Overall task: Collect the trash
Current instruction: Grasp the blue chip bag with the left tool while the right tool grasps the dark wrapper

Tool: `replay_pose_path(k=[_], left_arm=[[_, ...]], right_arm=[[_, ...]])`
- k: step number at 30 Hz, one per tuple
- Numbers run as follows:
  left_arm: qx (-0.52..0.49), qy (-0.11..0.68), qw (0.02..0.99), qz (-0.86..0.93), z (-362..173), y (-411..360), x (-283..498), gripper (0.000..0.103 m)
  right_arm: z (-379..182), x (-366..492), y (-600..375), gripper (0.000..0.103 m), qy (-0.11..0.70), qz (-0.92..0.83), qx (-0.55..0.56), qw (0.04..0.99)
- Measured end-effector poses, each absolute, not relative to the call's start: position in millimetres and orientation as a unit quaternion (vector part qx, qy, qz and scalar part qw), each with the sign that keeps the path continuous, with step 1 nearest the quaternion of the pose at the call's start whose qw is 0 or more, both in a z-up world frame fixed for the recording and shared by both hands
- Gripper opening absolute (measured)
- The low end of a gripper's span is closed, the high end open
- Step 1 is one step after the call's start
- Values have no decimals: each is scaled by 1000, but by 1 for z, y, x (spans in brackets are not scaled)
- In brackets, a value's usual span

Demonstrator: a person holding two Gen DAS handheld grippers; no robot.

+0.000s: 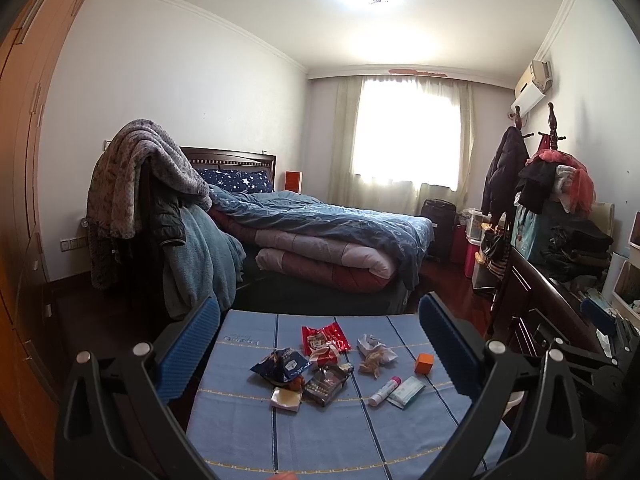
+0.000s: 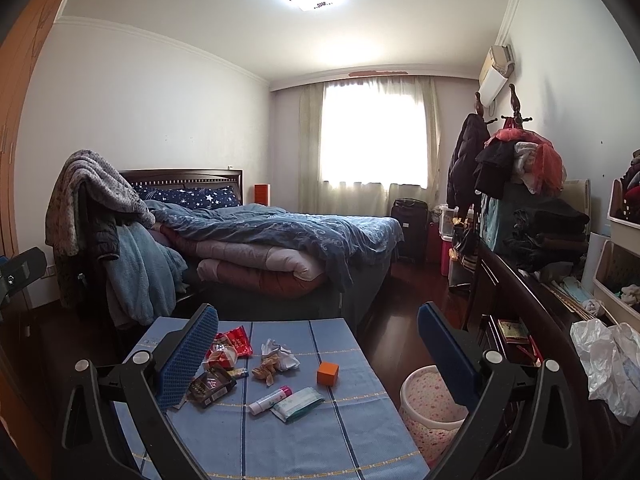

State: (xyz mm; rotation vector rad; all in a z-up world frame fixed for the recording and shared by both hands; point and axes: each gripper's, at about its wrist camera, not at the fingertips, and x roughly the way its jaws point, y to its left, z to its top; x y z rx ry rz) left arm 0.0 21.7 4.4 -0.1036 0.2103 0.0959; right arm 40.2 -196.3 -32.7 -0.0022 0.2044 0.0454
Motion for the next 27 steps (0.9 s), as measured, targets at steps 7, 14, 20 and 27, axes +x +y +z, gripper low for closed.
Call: replay_pose_path(k=[7,14,20,27], left_arm=[[-47,114,991,45,-1,19,10,100],[-44,160,985,46,-36,22,50,100],[-44,254,965,49,-104,39,110,100],[-58,348,934,66,-178,70,195,100]], right_arm=[[-42,54,-198,99,118,23,2,993],[-68,87,-193,99,163,28,2,986],[-112,131,-175,99,227,55,-14,972],[-170,183,-156,99,318,78,-16,945]])
